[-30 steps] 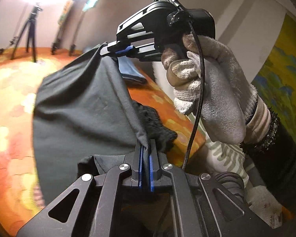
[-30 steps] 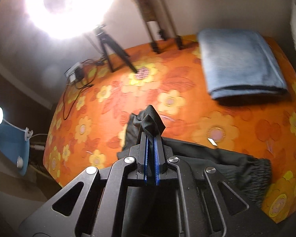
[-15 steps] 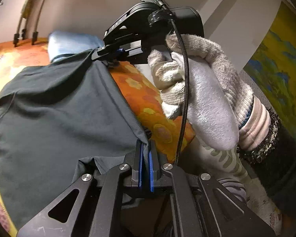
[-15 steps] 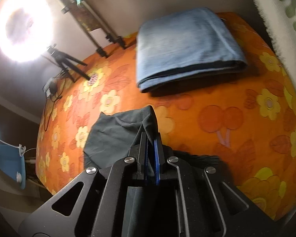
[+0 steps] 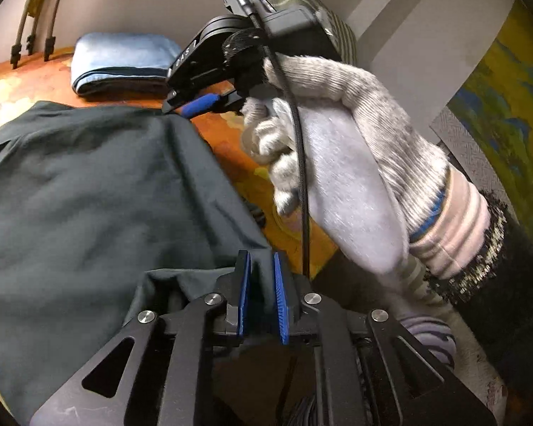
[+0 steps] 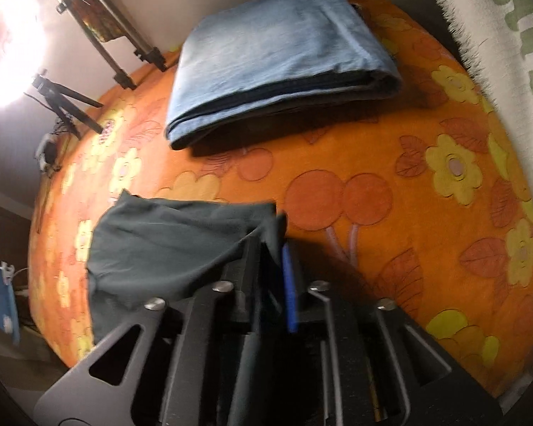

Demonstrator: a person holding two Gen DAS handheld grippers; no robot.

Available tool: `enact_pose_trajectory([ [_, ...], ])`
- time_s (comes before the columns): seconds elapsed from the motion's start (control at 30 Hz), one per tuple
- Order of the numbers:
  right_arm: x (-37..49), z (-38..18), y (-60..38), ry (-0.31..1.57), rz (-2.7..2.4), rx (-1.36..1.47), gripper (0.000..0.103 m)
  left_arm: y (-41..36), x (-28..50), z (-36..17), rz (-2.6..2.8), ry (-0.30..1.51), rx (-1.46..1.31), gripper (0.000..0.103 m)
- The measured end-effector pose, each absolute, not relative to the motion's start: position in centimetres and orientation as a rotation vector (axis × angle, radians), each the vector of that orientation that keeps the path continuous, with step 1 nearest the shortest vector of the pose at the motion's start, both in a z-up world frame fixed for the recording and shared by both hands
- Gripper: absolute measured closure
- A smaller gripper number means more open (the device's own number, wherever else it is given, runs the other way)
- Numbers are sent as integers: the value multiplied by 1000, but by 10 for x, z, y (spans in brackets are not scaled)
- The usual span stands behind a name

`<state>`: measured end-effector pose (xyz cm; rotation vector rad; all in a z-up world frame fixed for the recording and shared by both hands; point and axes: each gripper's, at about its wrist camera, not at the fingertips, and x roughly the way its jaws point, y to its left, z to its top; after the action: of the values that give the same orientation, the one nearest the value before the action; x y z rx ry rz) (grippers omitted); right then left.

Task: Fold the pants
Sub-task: 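Lay the folded edge down and open both grippers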

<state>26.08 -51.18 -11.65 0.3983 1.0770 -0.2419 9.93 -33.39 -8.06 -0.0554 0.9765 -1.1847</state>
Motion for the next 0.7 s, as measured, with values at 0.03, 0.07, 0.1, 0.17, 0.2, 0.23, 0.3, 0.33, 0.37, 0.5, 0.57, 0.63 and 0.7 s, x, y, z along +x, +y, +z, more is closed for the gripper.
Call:
enact_pose_trajectory([
  [0.03,259,-115,-513,1071,-260,388,73,-331,97,-78,-1187,975,-41,86],
  [0.07,256,-110,-514,1057,-265,384,69,-327,95,-76,-1188,977,-32,77],
  [0.1,252,-105,-514,1047,-268,381,69,-320,94,-73,-1185,986,-32,73],
  [0.17,243,-93,-511,1025,-262,359,68,-303,94,-66,-1183,984,-45,71],
  [0.2,239,-88,-508,1016,-257,349,68,-295,94,-63,-1179,978,-44,71],
  [0.23,235,-82,-506,1008,-250,339,68,-281,93,-60,-1165,967,-41,71],
  [0.3,224,-70,-496,989,-222,320,68,-256,96,-55,-1130,956,-37,71],
  [0.33,219,-64,-489,980,-205,309,68,-240,99,-54,-1102,948,-38,71],
  [0.37,217,-61,-482,975,-186,298,68,-224,102,-53,-1074,940,-34,71],
  [0.5,206,-56,-451,984,-103,224,68,-165,123,-59,-954,918,-30,71],
  [0.57,201,-62,-439,1009,-65,215,68,-153,133,-66,-911,927,-46,71],
  [0.63,196,-74,-429,1056,-46,185,68,-146,139,-75,-878,936,-61,71],
  [0.7,188,-94,-420,1122,-39,139,68,-142,142,-80,-865,932,-62,71],
])
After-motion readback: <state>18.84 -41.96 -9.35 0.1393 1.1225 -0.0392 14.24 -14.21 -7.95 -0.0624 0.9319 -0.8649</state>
